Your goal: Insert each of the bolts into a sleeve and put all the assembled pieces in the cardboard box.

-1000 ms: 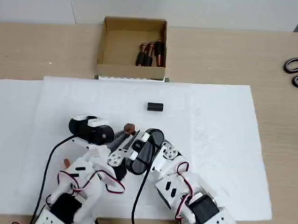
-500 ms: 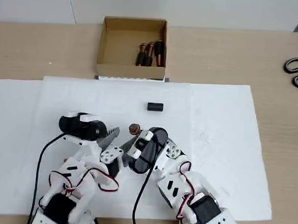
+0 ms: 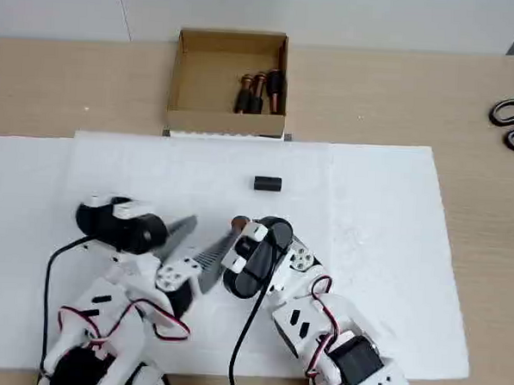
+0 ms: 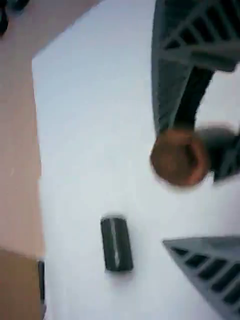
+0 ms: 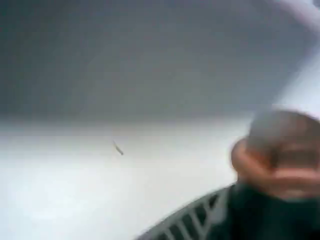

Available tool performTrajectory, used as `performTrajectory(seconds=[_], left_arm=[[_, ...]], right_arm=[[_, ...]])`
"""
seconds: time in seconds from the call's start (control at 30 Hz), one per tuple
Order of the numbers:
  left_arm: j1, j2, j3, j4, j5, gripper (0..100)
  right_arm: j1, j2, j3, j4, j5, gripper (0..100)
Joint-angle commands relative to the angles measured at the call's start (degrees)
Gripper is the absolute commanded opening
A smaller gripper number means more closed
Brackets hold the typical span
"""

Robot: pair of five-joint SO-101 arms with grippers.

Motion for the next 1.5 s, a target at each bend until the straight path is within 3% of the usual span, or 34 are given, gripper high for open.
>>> performTrajectory(seconds=[0.0, 0.1, 0.37, 0.5, 0.63, 0.77, 0.93, 1.37, 1.47], left_arm=[[-5.27, -0.7, -2.59, -1.14, -3.25, 13], [-10.11, -0.62, -1.8, -3.34, -7.56, 0], [-27.34, -0.7, 11.12, -10.29, -16.53, 1], [-31.65, -0.7, 18.51, -14.24, -21.19, 1], [-35.52, -0.62, 22.46, -16.79, -25.23, 1], [-37.19, -0.53, 22.55, -15.82, -25.58, 1], [-35.96, -0.7, 22.29, -8.26, -25.67, 1], [-35.87, -0.7, 22.11, -8.26, -25.85, 1], [-35.87, -0.7, 22.11, -8.26, -25.85, 1]], right_arm=[[0.57, -1.1, -2.99, -1.54, 0.53, 0.3], [0.66, -1.1, -2.99, -1.54, 0.53, 0.3], [8.13, -1.1, -3.52, -1.54, 0.26, 0.3], [11.3, -1.1, -3.52, -1.1, -0.79, 0.3], [12.97, -0.66, -5.19, -0.22, -7.3, 0.3], [14.46, -1.01, -5.45, 1.54, -10.11, 0.3], [16.31, -1.1, -5.36, 1.71, -10.81, 0.3], [16.31, -1.1, -5.19, 1.36, -11.16, 0.3], [16.31, -1.1, -5.19, 1.27, -14.24, 0.3]])
